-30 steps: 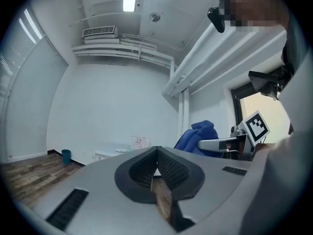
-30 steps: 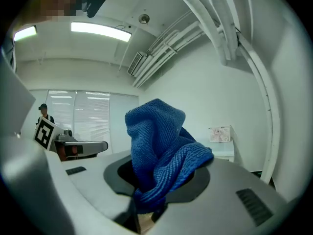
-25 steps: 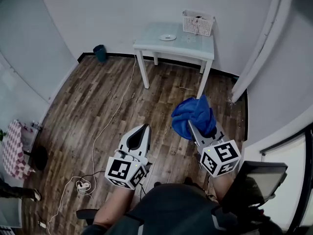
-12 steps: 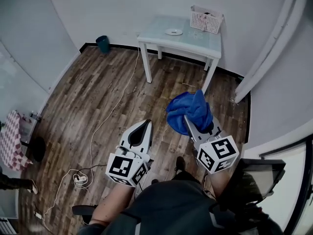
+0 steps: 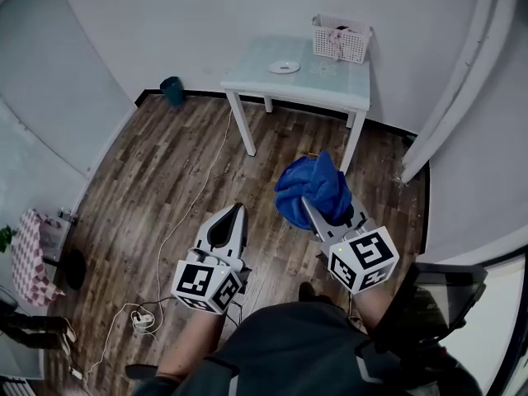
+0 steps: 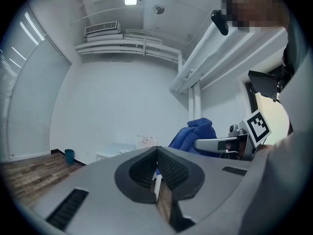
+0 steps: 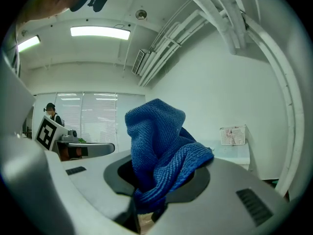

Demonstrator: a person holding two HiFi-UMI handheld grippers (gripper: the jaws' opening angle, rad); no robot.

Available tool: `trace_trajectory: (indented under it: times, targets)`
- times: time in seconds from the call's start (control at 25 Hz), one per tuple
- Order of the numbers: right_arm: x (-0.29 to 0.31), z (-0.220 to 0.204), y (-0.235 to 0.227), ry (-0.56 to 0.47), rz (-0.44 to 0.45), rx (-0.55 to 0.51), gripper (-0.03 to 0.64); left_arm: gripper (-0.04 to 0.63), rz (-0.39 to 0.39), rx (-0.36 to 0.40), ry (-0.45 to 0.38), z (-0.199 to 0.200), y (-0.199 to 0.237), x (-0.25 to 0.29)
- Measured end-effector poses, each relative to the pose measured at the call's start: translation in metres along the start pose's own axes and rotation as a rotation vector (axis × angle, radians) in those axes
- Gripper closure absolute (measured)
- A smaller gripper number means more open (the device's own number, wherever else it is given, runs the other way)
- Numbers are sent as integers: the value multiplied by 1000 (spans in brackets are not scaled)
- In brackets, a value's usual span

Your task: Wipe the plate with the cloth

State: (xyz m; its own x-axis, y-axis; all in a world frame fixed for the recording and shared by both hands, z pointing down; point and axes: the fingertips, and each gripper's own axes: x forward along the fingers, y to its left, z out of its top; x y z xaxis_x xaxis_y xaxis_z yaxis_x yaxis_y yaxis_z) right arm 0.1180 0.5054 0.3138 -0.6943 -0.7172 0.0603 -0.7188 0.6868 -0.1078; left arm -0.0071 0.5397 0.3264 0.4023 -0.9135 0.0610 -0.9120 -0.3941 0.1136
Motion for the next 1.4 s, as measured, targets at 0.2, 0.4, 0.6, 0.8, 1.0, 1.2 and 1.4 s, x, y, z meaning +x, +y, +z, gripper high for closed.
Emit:
trace_trajectory:
  times: [0.2, 0.4, 0.6, 0.8, 1.0, 1.2, 1.4]
  targets:
    - [9, 6, -42, -13, 6, 11, 499, 586, 8, 5, 3, 4, -6, 41]
    - [16, 1, -60, -26, 5, 36, 499, 586, 34, 25, 19, 3, 1, 54]
    - [45, -7, -80, -12, -5, 56, 499, 586, 37, 26, 33, 0, 24, 81]
    - [89, -7, -93, -1, -35, 32, 499, 586, 17, 9, 25, -1, 63, 114]
    - [135, 2, -98, 7, -79, 5, 499, 586, -24, 5, 6, 10, 108, 142]
    - [189, 12, -101, 15, -103, -11, 499, 586, -52, -13, 5, 19, 157, 170]
    - [240, 11, -107, 23, -128, -2, 499, 586, -79, -19, 3, 23, 201, 195]
